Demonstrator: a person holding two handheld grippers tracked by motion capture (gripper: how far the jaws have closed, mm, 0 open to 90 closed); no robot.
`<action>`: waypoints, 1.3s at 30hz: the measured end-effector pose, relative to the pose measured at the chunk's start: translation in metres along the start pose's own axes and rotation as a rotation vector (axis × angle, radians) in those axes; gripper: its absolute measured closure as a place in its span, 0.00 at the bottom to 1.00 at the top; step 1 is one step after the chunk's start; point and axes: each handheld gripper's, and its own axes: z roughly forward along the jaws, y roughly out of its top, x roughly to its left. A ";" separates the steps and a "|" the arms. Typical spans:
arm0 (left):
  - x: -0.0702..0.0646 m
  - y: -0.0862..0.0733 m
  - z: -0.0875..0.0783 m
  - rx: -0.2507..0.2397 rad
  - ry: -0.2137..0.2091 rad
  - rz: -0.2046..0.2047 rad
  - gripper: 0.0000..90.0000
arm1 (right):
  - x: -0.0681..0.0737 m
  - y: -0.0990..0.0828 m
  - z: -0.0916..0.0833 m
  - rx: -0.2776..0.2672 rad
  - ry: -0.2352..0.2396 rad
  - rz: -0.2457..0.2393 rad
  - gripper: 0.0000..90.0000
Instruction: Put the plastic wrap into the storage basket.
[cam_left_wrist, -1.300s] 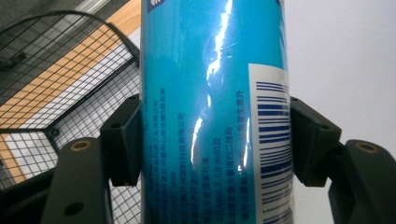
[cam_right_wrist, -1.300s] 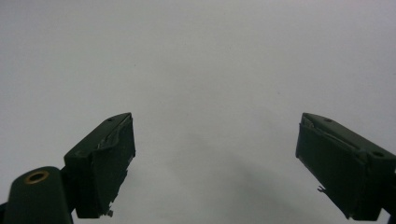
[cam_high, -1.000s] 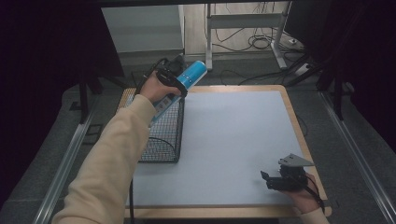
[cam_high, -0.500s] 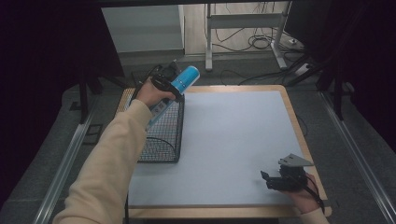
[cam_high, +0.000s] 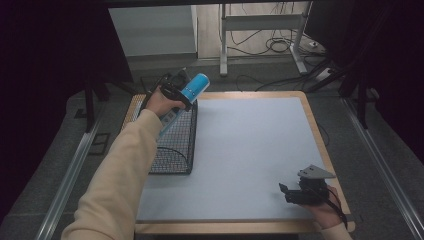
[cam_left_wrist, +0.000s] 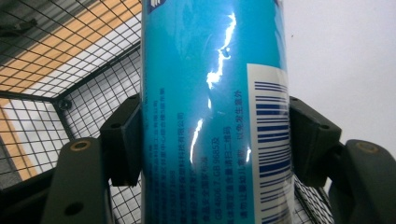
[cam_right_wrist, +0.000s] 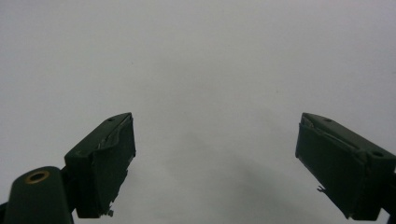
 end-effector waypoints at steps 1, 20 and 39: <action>0.001 0.000 0.002 0.004 0.003 0.001 0.35 | 0.000 0.000 0.000 -0.001 0.000 0.000 0.14; 0.003 -0.004 0.034 0.063 0.079 0.014 0.35 | 0.002 0.000 -0.001 -0.003 0.002 -0.006 0.14; 0.002 -0.006 0.047 0.102 0.138 0.028 0.32 | 0.003 0.001 -0.001 -0.009 0.006 -0.020 0.14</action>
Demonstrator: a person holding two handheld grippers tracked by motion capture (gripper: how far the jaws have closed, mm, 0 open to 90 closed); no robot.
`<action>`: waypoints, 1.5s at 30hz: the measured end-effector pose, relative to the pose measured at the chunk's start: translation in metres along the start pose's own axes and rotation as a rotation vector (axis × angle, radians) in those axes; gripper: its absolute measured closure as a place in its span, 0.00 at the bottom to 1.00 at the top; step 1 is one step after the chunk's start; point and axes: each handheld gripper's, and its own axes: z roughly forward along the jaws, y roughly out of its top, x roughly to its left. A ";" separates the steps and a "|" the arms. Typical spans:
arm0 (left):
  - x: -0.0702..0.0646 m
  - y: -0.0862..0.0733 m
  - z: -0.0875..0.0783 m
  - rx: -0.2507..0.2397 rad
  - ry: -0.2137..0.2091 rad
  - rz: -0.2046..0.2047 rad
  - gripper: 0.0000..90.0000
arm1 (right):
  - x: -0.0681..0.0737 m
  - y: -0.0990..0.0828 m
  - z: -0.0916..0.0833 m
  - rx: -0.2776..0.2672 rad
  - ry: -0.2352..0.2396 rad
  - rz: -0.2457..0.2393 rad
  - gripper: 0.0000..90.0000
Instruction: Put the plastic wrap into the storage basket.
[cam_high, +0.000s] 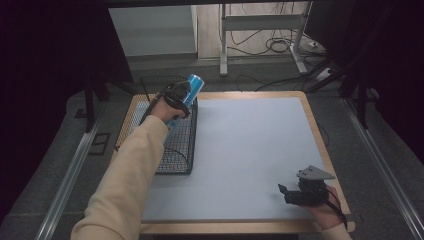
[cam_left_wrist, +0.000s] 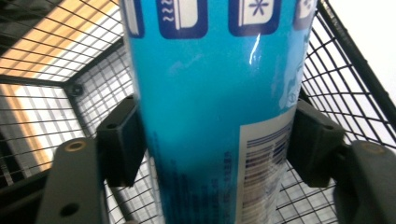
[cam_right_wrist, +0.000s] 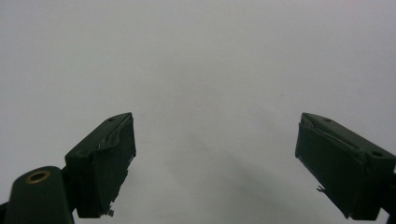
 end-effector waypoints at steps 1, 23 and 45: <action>-0.001 0.000 -0.002 0.000 0.003 -0.002 0.31 | 0.000 0.000 0.000 0.000 0.001 0.000 0.14; -0.057 -0.067 -0.098 -0.282 -0.191 0.074 0.15 | 0.000 0.001 -0.002 -0.008 -0.015 0.006 0.14; -0.178 -0.151 -0.090 -0.440 -0.461 0.273 0.17 | 0.003 0.001 -0.002 -0.013 -0.016 -0.001 0.14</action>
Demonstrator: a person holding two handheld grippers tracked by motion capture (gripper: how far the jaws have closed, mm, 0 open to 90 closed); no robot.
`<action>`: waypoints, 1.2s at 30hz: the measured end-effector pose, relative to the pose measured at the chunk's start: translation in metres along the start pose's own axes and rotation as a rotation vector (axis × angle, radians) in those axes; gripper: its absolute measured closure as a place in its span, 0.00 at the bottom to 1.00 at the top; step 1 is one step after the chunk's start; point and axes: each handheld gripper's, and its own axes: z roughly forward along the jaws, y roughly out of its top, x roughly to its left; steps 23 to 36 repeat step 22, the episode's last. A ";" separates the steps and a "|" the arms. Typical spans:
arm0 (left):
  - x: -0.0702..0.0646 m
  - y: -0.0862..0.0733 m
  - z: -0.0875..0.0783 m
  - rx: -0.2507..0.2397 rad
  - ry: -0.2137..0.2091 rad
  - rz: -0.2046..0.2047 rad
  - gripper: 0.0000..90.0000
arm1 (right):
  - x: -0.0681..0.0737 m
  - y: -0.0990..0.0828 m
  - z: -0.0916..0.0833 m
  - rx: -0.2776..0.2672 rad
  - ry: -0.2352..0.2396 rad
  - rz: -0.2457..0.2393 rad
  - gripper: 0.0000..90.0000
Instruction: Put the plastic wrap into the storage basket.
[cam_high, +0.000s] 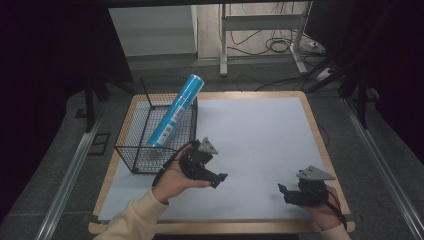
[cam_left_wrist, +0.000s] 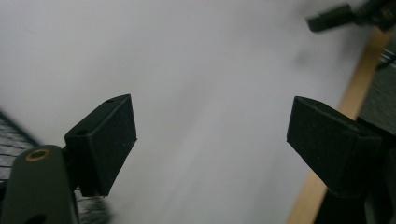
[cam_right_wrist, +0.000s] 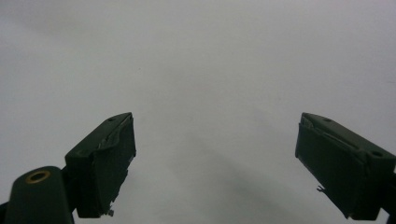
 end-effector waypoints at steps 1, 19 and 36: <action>-0.004 -0.004 0.004 0.004 0.000 0.003 0.17 | 0.000 0.000 0.000 0.000 -0.001 0.000 0.14; -0.010 -0.034 0.034 0.051 -0.014 -0.009 0.17 | 0.002 0.000 0.003 -0.005 -0.014 -0.004 0.14; -0.008 -0.037 0.034 0.044 -0.003 -0.024 0.17 | 0.002 0.000 0.001 -0.029 -0.013 0.007 0.14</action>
